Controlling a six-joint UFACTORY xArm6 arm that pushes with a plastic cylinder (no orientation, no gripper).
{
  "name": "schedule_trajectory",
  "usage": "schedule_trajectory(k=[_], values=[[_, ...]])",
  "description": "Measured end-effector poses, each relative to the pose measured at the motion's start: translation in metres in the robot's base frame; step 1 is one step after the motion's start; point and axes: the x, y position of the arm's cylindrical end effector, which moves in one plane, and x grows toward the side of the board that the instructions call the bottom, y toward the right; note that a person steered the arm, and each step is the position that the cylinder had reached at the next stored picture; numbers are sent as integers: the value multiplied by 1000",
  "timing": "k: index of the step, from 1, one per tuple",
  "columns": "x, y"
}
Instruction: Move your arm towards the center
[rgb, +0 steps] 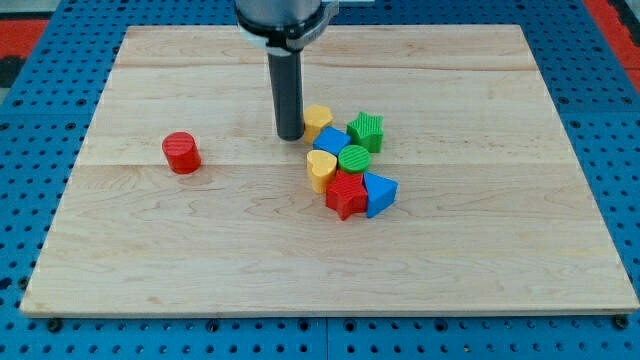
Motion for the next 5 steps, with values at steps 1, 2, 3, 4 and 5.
schedule_trajectory(k=[1, 2, 3, 4, 5], values=[[-34, 22], [-56, 62], [-65, 103], [-77, 74], [-76, 16]])
